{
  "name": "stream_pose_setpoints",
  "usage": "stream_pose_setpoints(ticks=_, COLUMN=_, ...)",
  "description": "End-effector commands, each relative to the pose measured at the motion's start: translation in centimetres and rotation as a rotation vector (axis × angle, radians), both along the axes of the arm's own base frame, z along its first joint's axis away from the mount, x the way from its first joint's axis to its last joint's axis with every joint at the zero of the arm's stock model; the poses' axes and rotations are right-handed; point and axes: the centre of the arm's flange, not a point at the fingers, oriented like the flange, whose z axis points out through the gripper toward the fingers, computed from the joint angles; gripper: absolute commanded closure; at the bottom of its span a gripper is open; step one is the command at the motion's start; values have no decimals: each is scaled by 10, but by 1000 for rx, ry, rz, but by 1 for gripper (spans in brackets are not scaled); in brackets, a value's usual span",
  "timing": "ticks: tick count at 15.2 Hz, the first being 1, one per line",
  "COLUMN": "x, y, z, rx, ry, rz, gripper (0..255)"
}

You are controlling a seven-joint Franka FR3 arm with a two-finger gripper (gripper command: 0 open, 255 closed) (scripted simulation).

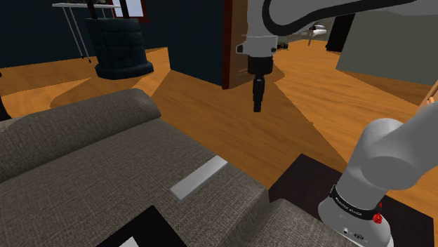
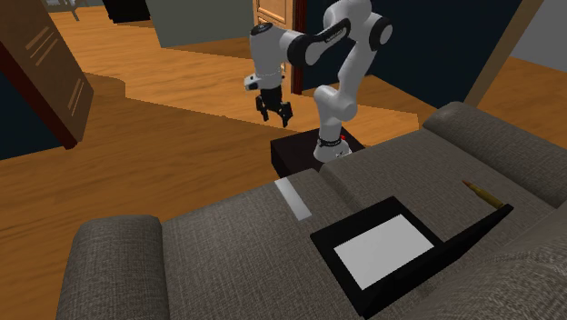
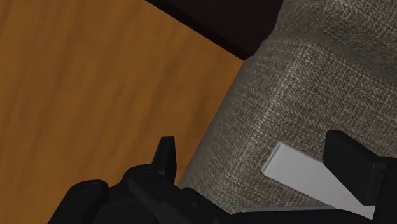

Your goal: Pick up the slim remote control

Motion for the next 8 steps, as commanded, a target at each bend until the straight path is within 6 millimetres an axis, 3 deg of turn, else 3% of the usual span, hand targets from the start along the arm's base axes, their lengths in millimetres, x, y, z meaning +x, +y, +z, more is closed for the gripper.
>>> stream_pose_setpoints(ticks=1, x=10, y=22, z=-16, rx=5, ry=-10, rz=83, gripper=0)
stream_pose_setpoints(ticks=8, x=32, y=97, z=-64, rx=18, ry=-38, rz=362, gripper=0)
